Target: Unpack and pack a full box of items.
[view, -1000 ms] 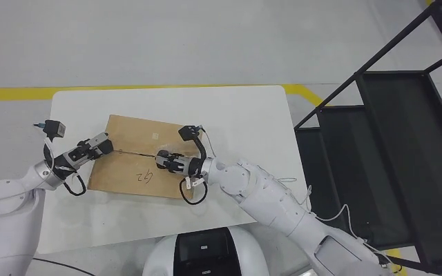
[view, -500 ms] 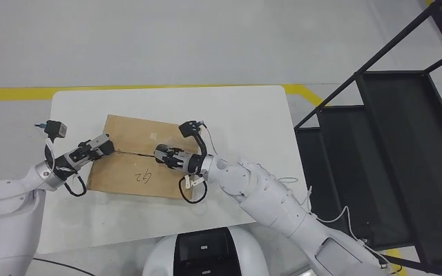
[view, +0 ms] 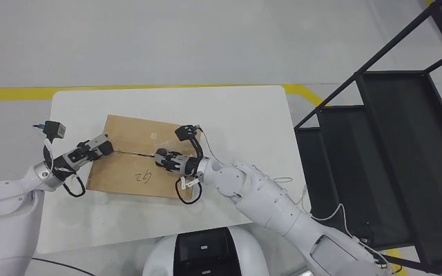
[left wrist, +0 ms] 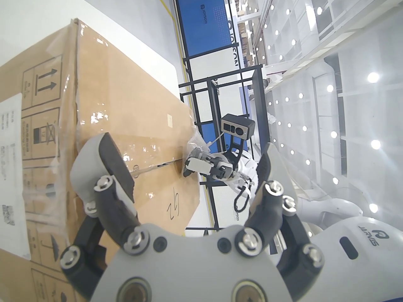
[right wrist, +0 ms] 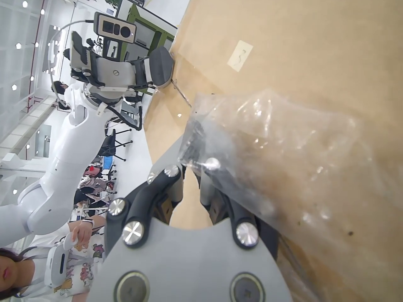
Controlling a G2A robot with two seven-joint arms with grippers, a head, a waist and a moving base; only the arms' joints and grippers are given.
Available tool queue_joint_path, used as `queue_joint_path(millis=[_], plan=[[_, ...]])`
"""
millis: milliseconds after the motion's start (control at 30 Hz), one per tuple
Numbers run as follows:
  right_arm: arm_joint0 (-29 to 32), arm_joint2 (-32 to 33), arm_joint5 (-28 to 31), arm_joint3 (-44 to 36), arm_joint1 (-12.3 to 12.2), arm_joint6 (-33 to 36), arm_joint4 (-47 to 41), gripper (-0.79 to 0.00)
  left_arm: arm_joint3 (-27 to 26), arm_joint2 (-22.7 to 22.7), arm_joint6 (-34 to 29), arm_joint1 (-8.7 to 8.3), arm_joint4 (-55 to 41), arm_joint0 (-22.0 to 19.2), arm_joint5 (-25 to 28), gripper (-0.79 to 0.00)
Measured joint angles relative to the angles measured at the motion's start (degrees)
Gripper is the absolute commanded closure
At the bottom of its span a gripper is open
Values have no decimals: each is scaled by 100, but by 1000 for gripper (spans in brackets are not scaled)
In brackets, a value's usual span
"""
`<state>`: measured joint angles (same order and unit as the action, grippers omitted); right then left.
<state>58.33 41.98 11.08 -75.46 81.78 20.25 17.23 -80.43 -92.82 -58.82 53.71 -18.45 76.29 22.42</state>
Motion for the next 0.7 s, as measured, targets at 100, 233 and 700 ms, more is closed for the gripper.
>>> queue_joint_path(millis=[100,233,700], plan=[[-12,-1,-15,33,24,-36,19,-785,-17,-8,-10,-6,-28,6,-7,-785],[7,62,-47,-49,30,-44,33,-785,-32,4,-110,-11,-179,-3,-66,-785],[308,504,139,-734,-73,-35,241,-785,253,-269,-23,-30,-905,-173,-118,-785]])
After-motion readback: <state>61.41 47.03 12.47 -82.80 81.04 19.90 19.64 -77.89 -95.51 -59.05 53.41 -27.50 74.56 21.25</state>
